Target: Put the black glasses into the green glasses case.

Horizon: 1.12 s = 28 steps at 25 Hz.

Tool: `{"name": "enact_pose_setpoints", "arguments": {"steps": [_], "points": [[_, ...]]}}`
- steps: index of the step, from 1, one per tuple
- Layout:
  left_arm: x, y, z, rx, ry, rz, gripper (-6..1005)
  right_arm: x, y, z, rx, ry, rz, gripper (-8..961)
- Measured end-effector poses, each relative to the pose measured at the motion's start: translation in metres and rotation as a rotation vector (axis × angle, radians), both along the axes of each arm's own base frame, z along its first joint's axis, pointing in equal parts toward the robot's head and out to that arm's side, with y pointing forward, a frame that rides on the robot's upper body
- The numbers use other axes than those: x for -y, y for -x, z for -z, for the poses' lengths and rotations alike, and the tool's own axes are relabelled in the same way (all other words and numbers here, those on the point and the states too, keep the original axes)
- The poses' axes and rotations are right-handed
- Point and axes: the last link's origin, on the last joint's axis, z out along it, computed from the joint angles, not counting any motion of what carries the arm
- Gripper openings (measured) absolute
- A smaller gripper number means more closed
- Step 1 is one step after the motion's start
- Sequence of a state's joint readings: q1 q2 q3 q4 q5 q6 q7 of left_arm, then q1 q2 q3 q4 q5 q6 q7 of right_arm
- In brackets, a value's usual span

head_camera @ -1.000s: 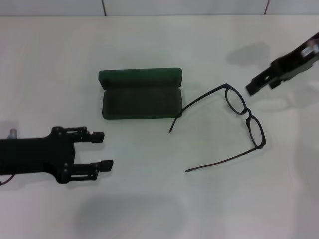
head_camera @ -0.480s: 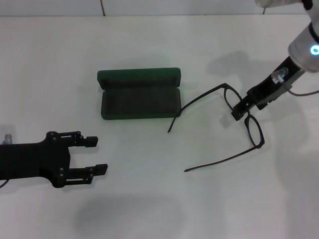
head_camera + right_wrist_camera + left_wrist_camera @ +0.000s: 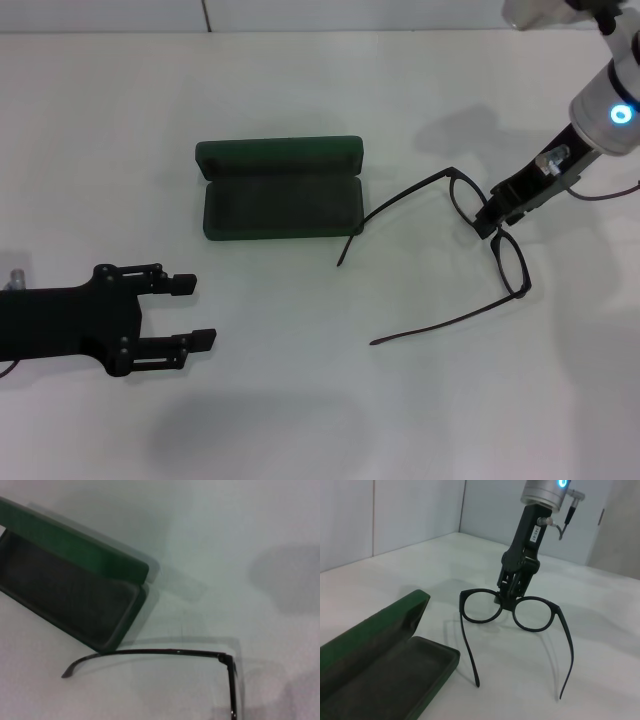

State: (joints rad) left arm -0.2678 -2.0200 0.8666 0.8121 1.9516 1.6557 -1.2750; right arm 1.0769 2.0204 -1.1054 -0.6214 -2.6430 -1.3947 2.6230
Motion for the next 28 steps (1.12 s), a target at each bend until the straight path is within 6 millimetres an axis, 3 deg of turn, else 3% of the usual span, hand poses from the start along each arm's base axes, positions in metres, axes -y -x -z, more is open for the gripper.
{"name": "enact_pose_setpoints", "arguments": {"steps": [6, 17, 22, 28], "points": [[0.001, 0.001, 0.0, -0.005, -0.006, 0.013, 716, 0.0, 0.0, 0.002, 0.013, 0.002, -0.006, 275], [0.002, 0.001, 0.001, -0.002, -0.004, 0.013, 714, 0.0, -0.005, -0.005, 0.015, -0.01, -0.009, 65], [0.002, -0.003, 0.0, 0.046, -0.007, -0.019, 712, 0.001, -0.014, -0.024, -0.035, -0.075, -0.009, 61], [0.002, -0.007, 0.006, 0.142, 0.004, -0.13, 711, -0.001, -0.019, -0.065, -0.303, -0.188, -0.013, 61]]}}
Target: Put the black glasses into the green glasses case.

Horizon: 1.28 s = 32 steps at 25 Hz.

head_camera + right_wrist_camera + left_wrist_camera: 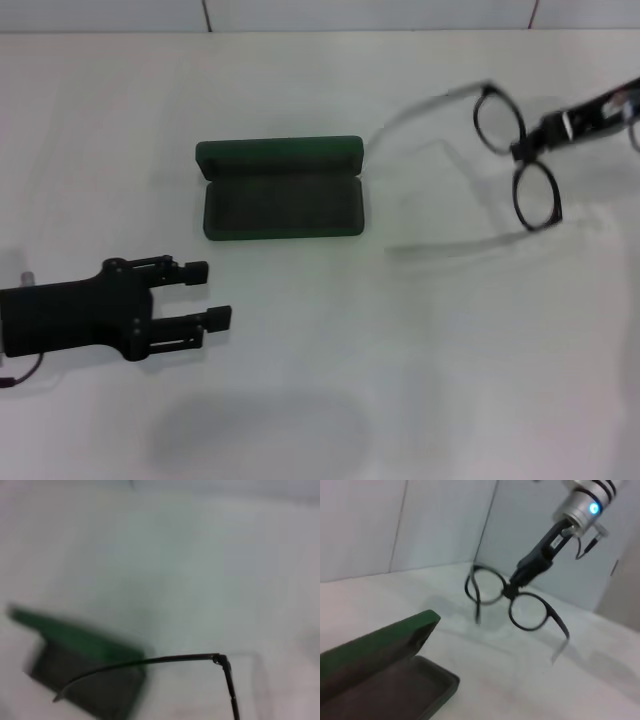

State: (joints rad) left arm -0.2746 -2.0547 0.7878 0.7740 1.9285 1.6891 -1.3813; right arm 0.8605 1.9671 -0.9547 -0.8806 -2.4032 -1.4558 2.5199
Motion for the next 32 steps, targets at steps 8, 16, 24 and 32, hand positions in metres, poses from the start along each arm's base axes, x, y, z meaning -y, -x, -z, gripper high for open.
{"name": "enact_pose_setpoints", "arguments": {"steps": [8, 16, 24, 32], "points": [[-0.003, -0.008, 0.018, 0.079, 0.079, -0.034, 691, 0.007, -0.003, -0.024, -0.372, -0.171, -0.186, 61], [-0.009, -0.039, 0.043, 0.167, 0.172, 0.097, 474, 0.021, 0.012, 0.021, -0.595, -0.182, -0.362, 61], [-0.02, -0.066, 0.055, 0.221, 0.221, 0.155, 134, 0.035, 0.011, 0.055, -0.638, -0.221, -0.541, 61], [-0.024, -0.078, 0.059, 0.243, 0.259, 0.185, -2, 0.043, 0.012, 0.066, -0.589, -0.218, -0.692, 61]]}}
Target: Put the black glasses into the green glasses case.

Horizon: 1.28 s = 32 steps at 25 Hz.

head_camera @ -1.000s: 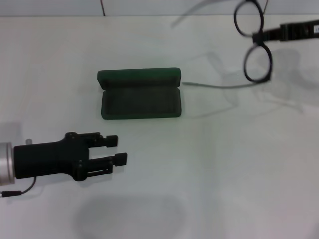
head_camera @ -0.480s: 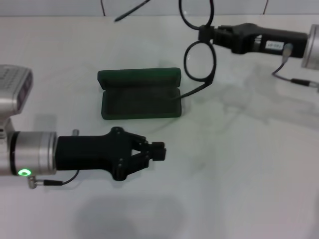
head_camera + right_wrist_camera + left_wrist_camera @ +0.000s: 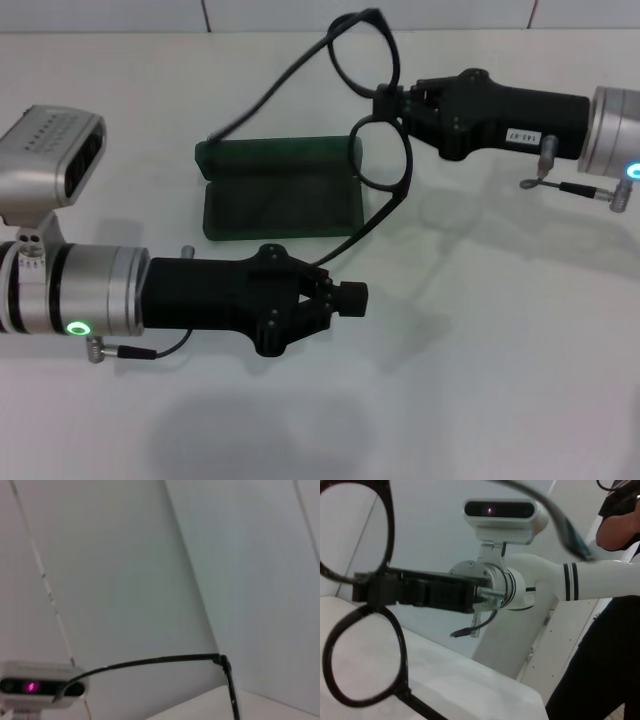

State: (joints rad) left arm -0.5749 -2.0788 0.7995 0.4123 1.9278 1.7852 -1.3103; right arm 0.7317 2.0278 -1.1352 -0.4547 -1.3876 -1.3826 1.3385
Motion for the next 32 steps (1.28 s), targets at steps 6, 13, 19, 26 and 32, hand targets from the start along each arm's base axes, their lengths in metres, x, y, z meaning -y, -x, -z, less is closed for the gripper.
{"name": "enact_pose_setpoints", "arguments": {"steps": [6, 13, 19, 26, 32], "points": [[-0.003, -0.003, -0.001, 0.011, -0.008, 0.002, -2, 0.005, 0.004, 0.008, 0.034, 0.015, -0.058, 61], [-0.009, -0.009, -0.005, 0.043, -0.03, -0.008, -2, 0.015, 0.005, 0.021, 0.103, 0.056, -0.136, 61], [-0.013, -0.012, -0.007, 0.05, -0.041, -0.001, -2, 0.023, 0.003, 0.023, 0.121, 0.082, -0.178, 61], [-0.016, -0.015, -0.009, 0.064, -0.057, -0.006, -1, 0.031, 0.003, 0.024, 0.114, 0.112, -0.213, 61], [-0.017, -0.014, -0.009, 0.063, -0.059, -0.007, -1, 0.033, 0.003, 0.025, 0.116, 0.125, -0.222, 61]]}}
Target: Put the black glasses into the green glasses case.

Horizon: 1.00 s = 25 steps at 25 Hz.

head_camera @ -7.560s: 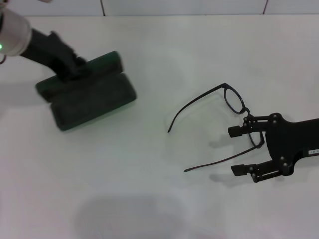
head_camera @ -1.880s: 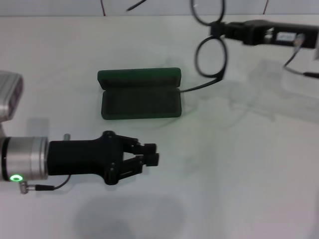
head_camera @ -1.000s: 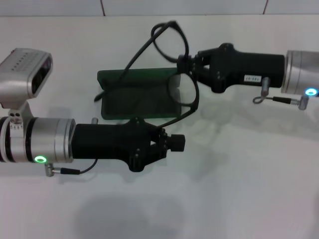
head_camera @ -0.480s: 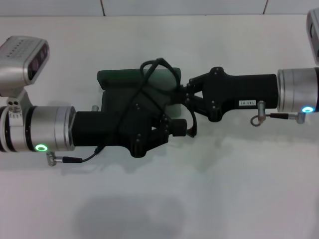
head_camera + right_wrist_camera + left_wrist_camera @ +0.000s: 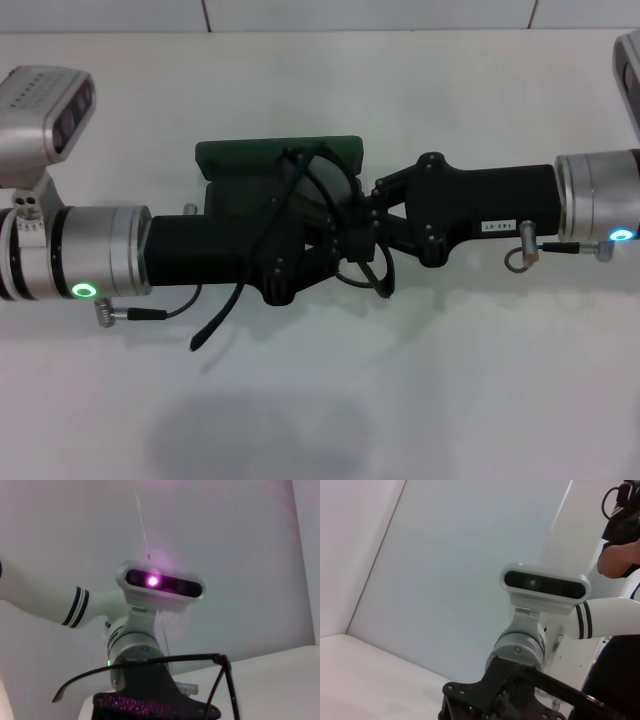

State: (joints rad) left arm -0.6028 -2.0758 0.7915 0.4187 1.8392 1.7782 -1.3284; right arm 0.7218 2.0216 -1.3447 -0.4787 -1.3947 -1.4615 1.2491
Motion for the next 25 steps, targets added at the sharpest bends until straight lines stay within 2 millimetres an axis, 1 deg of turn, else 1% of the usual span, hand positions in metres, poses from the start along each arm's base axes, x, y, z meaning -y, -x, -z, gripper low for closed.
{"name": "enact_pose_setpoints", "arguments": {"steps": [7, 11, 14, 19, 22, 23, 25], "points": [[0.0, 0.0, 0.0, -0.001, 0.0, 0.0, -1, 0.001, -0.001, 0.001, 0.002, 0.002, -0.001, 61], [0.001, 0.001, -0.001, -0.001, 0.002, 0.001, -1, -0.002, -0.003, -0.004, -0.015, -0.025, 0.019, 61], [0.002, 0.002, -0.001, -0.002, 0.005, -0.001, -1, -0.006, -0.007, -0.017, -0.049, -0.081, 0.045, 61], [0.003, 0.004, -0.001, -0.007, 0.014, -0.006, -1, -0.015, -0.019, -0.049, -0.098, -0.236, 0.067, 61], [0.004, 0.005, -0.001, -0.01, 0.017, -0.009, -1, -0.016, -0.034, -0.069, -0.094, -0.379, 0.052, 61], [0.004, 0.005, -0.001, -0.01, 0.018, -0.01, -1, -0.016, -0.042, -0.076, -0.08, -0.446, 0.043, 61], [0.004, 0.005, -0.001, -0.01, 0.02, -0.01, -1, -0.015, -0.051, -0.082, -0.059, -0.52, 0.022, 61]]}}
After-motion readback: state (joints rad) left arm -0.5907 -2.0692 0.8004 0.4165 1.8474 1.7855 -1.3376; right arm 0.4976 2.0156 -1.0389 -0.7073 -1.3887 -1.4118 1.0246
